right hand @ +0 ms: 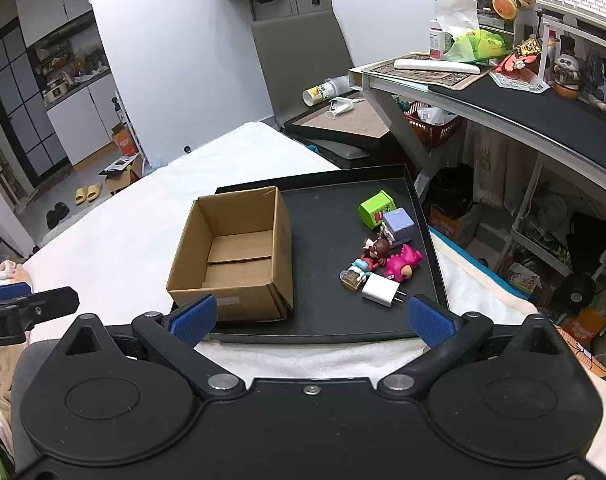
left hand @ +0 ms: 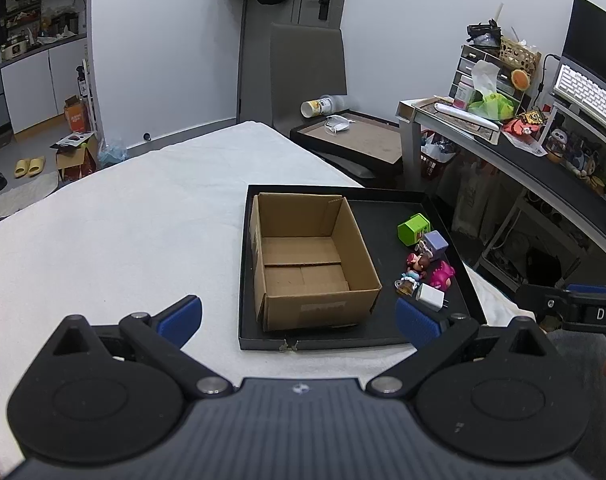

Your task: Organize rigid objects

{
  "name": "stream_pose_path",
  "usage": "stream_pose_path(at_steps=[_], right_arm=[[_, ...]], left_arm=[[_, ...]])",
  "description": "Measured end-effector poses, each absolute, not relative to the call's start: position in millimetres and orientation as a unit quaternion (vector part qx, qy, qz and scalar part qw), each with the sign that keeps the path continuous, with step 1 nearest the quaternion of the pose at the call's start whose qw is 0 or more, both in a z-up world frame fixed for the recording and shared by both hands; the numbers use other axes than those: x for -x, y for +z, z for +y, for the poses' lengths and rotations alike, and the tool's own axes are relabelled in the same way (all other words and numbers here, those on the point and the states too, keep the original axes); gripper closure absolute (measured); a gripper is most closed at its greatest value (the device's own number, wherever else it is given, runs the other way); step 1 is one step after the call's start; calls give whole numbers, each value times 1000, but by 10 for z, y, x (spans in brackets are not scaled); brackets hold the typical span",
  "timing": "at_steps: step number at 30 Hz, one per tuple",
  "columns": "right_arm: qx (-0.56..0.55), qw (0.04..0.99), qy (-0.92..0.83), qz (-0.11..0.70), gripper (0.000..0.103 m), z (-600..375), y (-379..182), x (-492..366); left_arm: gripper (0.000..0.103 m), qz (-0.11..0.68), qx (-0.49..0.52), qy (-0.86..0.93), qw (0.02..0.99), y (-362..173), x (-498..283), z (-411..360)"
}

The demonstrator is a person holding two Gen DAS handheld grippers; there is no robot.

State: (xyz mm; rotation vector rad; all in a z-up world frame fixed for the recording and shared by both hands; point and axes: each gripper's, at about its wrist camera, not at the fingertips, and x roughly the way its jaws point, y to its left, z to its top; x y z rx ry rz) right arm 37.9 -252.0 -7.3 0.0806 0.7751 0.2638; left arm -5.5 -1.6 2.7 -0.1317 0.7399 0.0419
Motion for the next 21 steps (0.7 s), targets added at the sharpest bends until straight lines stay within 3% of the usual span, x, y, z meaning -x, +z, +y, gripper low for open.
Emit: stream_pose_path(at_steps=[21], right_arm=[[-36,915,127,381,0,-2489,-94,-389]], left_arm=[[1,366,65,20,928,-17,52,-8]])
